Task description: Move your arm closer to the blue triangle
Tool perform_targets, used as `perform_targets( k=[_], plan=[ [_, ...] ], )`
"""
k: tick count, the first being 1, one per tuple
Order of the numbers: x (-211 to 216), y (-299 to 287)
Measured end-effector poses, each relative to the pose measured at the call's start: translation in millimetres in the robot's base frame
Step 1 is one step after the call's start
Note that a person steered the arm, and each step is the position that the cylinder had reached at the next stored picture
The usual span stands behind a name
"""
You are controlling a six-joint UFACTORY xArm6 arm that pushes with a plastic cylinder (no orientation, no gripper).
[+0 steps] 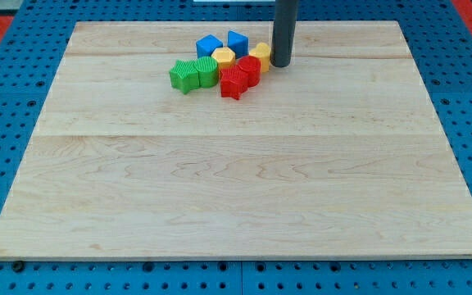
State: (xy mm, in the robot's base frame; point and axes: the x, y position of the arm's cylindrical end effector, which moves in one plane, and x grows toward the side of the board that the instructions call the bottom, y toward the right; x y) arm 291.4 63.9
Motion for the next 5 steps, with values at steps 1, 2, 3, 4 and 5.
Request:
perform_targets(
  k=[1,2,3,4,5],
  plan=[
    [-9.3,-14.1],
    [-13.3,-20.7],
    [-13.3,-2.5],
    [-28.4,23.3],
    [-53.0,23.3]
  ],
)
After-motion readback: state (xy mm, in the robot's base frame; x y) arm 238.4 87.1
